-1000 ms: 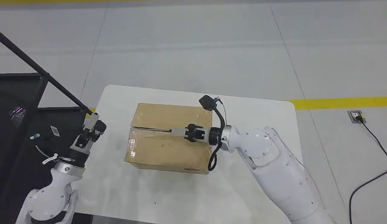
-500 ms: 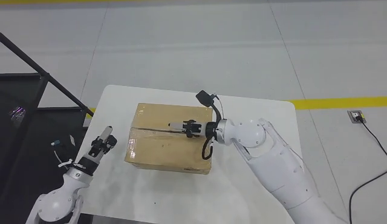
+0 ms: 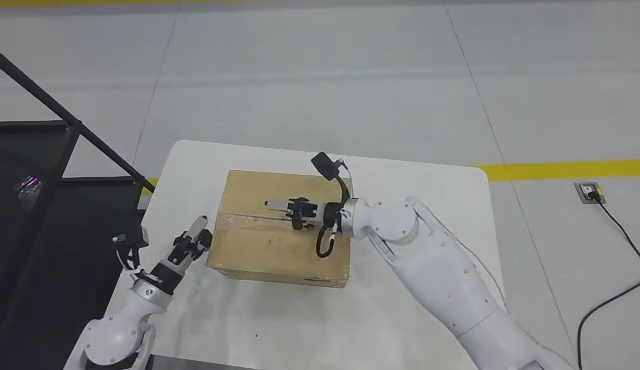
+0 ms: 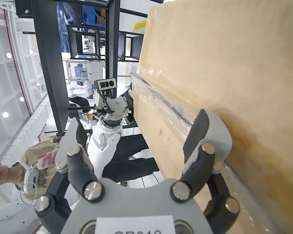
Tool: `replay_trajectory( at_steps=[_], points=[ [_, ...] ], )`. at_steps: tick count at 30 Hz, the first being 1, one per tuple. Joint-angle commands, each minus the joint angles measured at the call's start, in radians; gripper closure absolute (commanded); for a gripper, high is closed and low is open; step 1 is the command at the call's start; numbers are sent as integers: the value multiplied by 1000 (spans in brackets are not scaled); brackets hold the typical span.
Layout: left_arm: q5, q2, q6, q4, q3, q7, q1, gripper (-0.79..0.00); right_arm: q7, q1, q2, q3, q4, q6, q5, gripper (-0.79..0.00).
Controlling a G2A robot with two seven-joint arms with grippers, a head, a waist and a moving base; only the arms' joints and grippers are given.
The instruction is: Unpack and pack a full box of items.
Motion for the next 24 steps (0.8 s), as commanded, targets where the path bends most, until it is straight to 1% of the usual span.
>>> replay_trajectory(
  at_steps=[1,10,18,24],
  points=[
    [-8,-1,-3,-1,0,-3,4,-785,-9,15,-13,-20,25,-5,16,-785],
    [-41,-3,-19,-2,-3,-15,19,-785,-75,94,-88,-106,150,-6,93,-785],
    [-86,-3,-40,3,-24,-31,37,-785,-109,154,-176,-191,265,-29,166,-785],
    [-123,-2,-49,14,-42,-53,45,-785,-144,186,-239,-232,346,-62,203,-785]
  ],
)
